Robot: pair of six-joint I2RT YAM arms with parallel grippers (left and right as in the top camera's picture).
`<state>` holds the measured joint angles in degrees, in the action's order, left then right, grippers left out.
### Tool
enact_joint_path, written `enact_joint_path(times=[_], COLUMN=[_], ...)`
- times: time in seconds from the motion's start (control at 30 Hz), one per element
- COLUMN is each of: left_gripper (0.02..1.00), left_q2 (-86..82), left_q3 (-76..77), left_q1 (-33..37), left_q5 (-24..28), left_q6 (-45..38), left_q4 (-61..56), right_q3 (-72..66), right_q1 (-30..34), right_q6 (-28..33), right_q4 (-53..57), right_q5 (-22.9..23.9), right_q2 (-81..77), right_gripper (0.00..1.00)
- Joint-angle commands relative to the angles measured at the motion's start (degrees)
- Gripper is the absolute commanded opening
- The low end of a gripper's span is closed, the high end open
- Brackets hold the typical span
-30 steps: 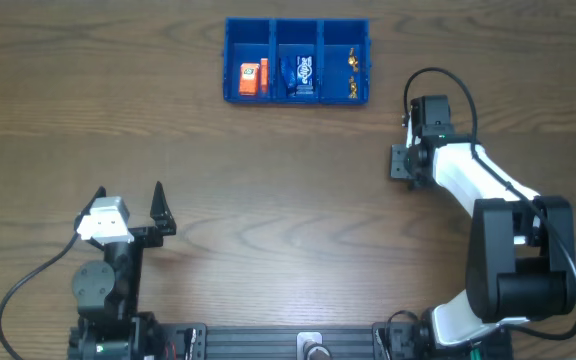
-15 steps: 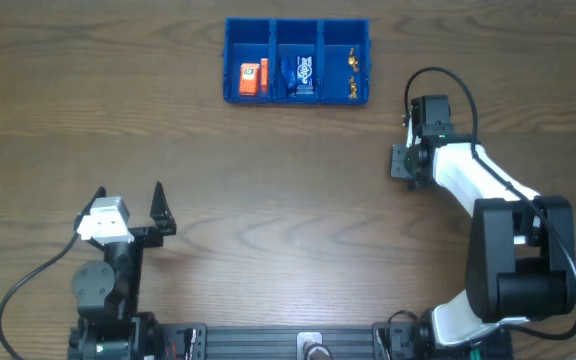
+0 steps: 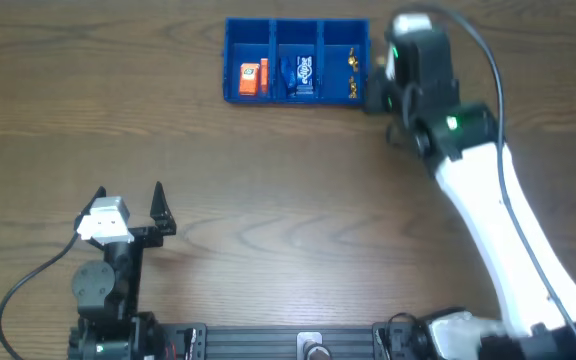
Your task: Sort Candies Into Trays
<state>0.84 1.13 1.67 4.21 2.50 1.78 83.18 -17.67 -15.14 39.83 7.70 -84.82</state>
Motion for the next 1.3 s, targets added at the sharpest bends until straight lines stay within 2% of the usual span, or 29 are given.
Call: enact_joint_path(times=[0.03, 0.2, 0.47, 0.6, 0.63, 0.77, 0.83, 0.97, 1.03, 1.17, 1.3], left_gripper=[0.998, 0.998, 0.998, 0.998, 0.998, 0.998, 0.998, 0.998, 0.996, 0.998, 0.996], left_q2=[-0.31, -0.31, -0.31, -0.31, -0.31, -0.31, -0.31, -0.31, -0.31, -0.31, -0.31], left_q3=[-0.85, -0.85, -0.85, -0.85, -0.85, -0.85, -0.85, -0.85, -0.85, -0.85, -0.85], left_q1=[0.17, 0.17, 0.17, 0.17, 0.17, 0.17, 0.17, 0.17, 0.17, 0.17, 0.17], left_q5=[0.90, 0.90, 0.90, 0.90, 0.90, 0.90, 0.90, 0.90, 0.90, 0.90, 0.90], left_q6=[-0.83, -0.83, -0.83, -0.83, -0.83, -0.83, -0.83, -0.81, -0.83, -0.83, -0.83], left_q4=[2.29, 2.32, 2.32, 2.32, 2.32, 2.32, 2.32, 2.32, 2.29, 2.32, 2.32], right_q3=[18.21, 29.64, 29.94, 29.94, 29.94, 29.94, 29.94, 27.17, 22.84, 5.40, -17.16], right_q1=[-0.74, -0.74, -0.55, -0.55, -0.52, -0.11, 0.39, 0.83, 0.83, 3.34, 9.70], right_q6=[-1.14, -2.05, -3.98, -3.96, -3.96, -3.43, -2.86, -0.85, -0.26, 7.52, 7.80], right_q4=[4.59, 4.76, 2.62, 2.49, 2.49, 2.08, 1.62, 2.03, 0.79, -5.62, -11.26], right_q5=[3.43, 3.21, 3.87, 3.87, 3.87, 4.37, 4.02, 4.66, 6.69, 7.30, 7.23], right_q2=[-18.40, -33.18, -38.03, -38.16, -38.16, -38.16, -37.94, -30.97, -23.78, -2.10, 25.68], right_gripper=[0.082, 0.088, 0.099, 0.191, 0.292, 0.820, 1.000, 1.000, 1.000, 1.000, 1.000])
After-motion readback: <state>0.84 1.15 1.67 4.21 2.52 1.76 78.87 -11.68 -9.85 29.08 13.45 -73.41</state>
